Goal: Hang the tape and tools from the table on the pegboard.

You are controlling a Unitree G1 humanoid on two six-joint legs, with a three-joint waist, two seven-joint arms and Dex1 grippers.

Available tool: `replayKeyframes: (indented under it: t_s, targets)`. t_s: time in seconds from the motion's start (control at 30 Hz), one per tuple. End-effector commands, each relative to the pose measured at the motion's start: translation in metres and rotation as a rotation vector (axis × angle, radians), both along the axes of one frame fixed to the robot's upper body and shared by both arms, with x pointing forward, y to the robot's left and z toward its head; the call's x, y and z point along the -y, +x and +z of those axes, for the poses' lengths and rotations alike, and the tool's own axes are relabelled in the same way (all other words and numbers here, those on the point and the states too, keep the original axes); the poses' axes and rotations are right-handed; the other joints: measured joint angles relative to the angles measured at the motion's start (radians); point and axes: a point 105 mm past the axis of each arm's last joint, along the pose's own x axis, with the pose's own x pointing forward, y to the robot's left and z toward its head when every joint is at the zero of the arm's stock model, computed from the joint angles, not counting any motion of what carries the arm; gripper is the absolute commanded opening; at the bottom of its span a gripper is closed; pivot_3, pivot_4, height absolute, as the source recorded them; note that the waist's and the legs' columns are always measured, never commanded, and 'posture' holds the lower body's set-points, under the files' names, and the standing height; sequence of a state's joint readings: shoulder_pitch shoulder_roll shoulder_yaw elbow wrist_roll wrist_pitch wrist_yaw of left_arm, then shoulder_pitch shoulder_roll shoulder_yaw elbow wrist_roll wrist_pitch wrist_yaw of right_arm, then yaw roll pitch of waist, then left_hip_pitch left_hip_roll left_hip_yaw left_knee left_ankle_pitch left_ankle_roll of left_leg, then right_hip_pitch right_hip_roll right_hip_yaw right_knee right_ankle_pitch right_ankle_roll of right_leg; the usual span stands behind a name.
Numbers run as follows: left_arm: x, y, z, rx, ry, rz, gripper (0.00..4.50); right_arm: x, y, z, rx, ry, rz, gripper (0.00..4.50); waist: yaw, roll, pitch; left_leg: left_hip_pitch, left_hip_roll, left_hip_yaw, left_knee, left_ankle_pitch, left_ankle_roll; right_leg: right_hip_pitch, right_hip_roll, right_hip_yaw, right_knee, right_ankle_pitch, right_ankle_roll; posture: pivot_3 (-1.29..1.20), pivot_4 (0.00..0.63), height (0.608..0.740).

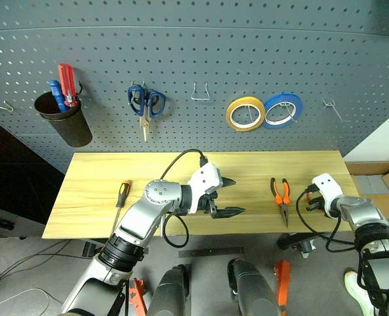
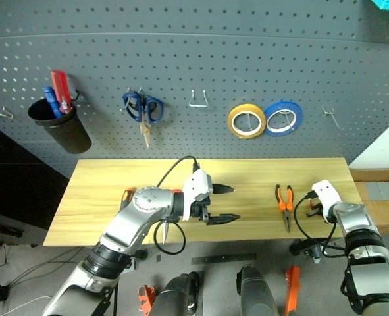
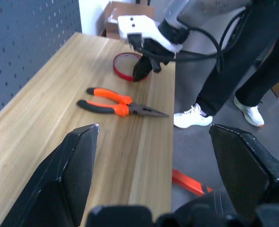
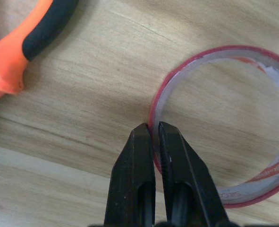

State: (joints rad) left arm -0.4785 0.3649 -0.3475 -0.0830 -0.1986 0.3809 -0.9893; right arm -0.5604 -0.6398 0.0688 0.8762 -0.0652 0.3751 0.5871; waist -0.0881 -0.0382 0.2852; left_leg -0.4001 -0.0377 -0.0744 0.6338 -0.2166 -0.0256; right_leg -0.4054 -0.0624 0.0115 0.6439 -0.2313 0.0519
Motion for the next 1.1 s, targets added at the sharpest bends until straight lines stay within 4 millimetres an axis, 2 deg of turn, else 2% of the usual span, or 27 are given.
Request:
replayKeyframes:
  t_s: [0.03, 0.1, 0.17, 0.27, 0.37, 0.5, 0.6, 0.73, 0.8, 0.93, 1.1]
  targets:
    - [0.008, -0.004, 0.018, 0.047, -0.074, -0.043, 4.03, 0.02, -0.017, 0.009, 0.032, -0.05, -0.029, 0.06, 0.003, 0.001, 0.0, 0.0, 0.0, 0.0, 0.0, 0.0, 0.0, 0.0, 0.0, 0.0, 0.0, 0.0, 0.0, -0.23, 0.254, 0.74]
    - [0.009, -0.001, 0.023, 0.064, -0.095, -0.031, 4.03, 0.023, -0.019, 0.033, 0.13, -0.087, -0.016, 0.06, 0.004, 0.003, 0.001, -0.002, -0.001, 0.0, -0.001, 0.0, 0.0, -0.001, -0.001, 0.0, 0.0, 0.0, 0.0, -0.24, 0.257, 0.74]
    - [0.011, 0.005, 0.031, 0.085, -0.13, -0.008, 4.03, 0.017, -0.026, 0.062, 0.245, -0.149, 0.02, 0.06, 0.0, 0.006, 0.002, -0.003, -0.001, 0.0, -0.001, 0.0, 0.0, -0.004, -0.002, 0.003, 0.0, 0.0, 0.001, -0.26, 0.262, 0.74]
    - [0.016, 0.01, 0.045, 0.119, -0.186, 0.013, 4.03, 0.0, -0.041, 0.102, 0.405, -0.303, 0.108, 0.06, -0.015, 0.007, 0.002, -0.003, -0.001, 0.001, -0.001, -0.001, 0.001, -0.006, -0.002, 0.005, 0.001, 0.0, 0.003, -0.26, 0.265, 0.74]
    - [0.02, 0.014, 0.054, 0.149, -0.21, 0.02, 4.03, -0.022, -0.048, 0.141, 0.587, -0.457, 0.147, 0.06, -0.03, 0.007, 0.002, -0.002, -0.001, 0.002, -0.001, -0.001, 0.001, -0.006, -0.001, 0.005, 0.001, 0.0, 0.004, -0.28, 0.271, 0.74]
    - [0.023, 0.018, 0.063, 0.168, -0.231, 0.023, 4.03, -0.052, -0.042, 0.185, 0.801, -0.481, 0.15, 0.06, -0.044, 0.007, 0.003, -0.001, 0.0, 0.004, -0.001, 0.0, 0.0, -0.006, 0.0, 0.006, 0.001, 0.001, 0.005, -0.28, 0.274, 0.74]
    - [0.026, 0.021, 0.068, 0.172, -0.242, 0.021, 4.03, -0.062, -0.024, 0.211, 0.907, -0.436, 0.131, 0.06, -0.054, 0.006, 0.003, -0.002, 0.0, 0.005, -0.001, 0.0, 0.001, -0.006, 0.0, 0.006, 0.001, 0.001, 0.005, -0.28, 0.271, 0.74]
    - [0.032, 0.023, 0.073, 0.184, -0.251, 0.011, 4.03, -0.058, 0.008, 0.222, 0.943, -0.292, 0.077, 0.06, -0.052, 0.006, 0.003, -0.002, 0.0, 0.005, -0.002, 0.0, 0.001, -0.006, 0.0, 0.005, 0.0, 0.001, 0.004, -0.27, 0.265, 0.74]
    - [0.033, 0.024, 0.073, 0.185, -0.252, 0.011, 4.03, -0.057, 0.018, 0.224, 0.95, -0.242, 0.063, 0.06, -0.051, 0.006, 0.003, -0.002, -0.001, 0.005, -0.003, 0.0, 0.001, -0.006, 0.0, 0.005, 0.0, 0.001, 0.004, -0.26, 0.264, 0.74]
    - [0.035, 0.028, 0.075, 0.206, -0.263, 0.041, 4.03, -0.061, 0.045, 0.22, 0.942, -0.117, 0.075, 0.06, -0.05, 0.007, 0.003, -0.002, -0.001, 0.006, -0.003, -0.001, 0.002, -0.006, -0.001, 0.006, 0.0, 0.003, 0.0, -0.24, 0.257, 0.74]
    - [0.038, 0.033, 0.083, 0.233, -0.3, 0.081, 4.03, -0.058, 0.065, 0.215, 0.937, -0.015, 0.061, 0.06, -0.05, 0.007, 0.003, -0.002, -0.002, 0.006, -0.003, -0.001, 0.003, -0.006, -0.002, 0.006, 0.0, 0.004, 0.0, -0.23, 0.252, 0.74]
